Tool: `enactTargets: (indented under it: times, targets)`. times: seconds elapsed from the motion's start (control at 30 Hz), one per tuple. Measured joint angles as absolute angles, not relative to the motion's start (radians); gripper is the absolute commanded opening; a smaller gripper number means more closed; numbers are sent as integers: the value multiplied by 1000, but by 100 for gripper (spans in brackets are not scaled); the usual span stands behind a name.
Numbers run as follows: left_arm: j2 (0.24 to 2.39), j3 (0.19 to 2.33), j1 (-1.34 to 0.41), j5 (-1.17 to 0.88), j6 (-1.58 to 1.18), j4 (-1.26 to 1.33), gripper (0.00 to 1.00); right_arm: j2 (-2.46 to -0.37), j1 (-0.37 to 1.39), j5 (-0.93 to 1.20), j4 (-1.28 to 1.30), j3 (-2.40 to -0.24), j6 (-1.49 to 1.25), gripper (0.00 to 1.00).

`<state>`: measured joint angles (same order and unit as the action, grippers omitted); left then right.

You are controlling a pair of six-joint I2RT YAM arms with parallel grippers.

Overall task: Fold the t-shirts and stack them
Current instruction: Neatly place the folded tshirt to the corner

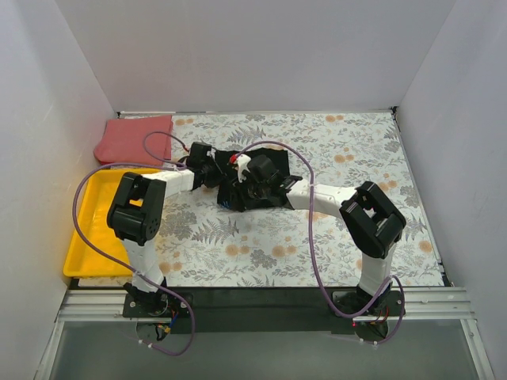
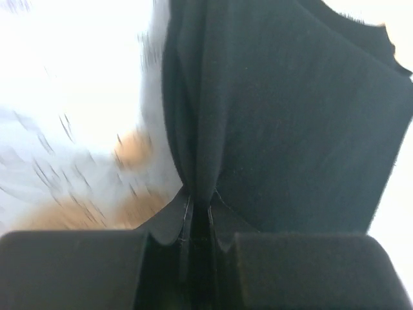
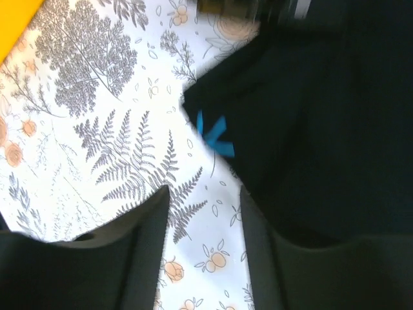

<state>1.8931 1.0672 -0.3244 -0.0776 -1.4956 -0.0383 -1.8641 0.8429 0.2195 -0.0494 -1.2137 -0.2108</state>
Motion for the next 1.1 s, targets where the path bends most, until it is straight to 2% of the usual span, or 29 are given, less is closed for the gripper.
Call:
enactTargets:
  times: [0.03,0.23,0.5,0.63,0.77,0.83,1.1]
  targets:
    - [1903,1094,-318,-60,-1450,-55,0,-1860,843,219,-48,-1205,-208,63]
    - [1914,1228,-282,64,-1147,-142,0,-1765,844,185,16,-1104,-182,75]
    - [2009,1446,-242,234,-768,-199,0,-1521,844,120,173,-950,-157,77]
    - [2084,1556,-217,311,-615,-219,0,-1475,844,81,268,-936,-154,78]
    - [2127,1641,-179,356,-507,-251,0,-1470,839,47,343,-917,-161,87]
    - [2132,1680,-154,369,-465,-271,0,-1465,834,24,376,-901,-177,98]
    - [2133,1821,-79,385,-364,-297,0,-1419,763,-50,471,-886,-210,98]
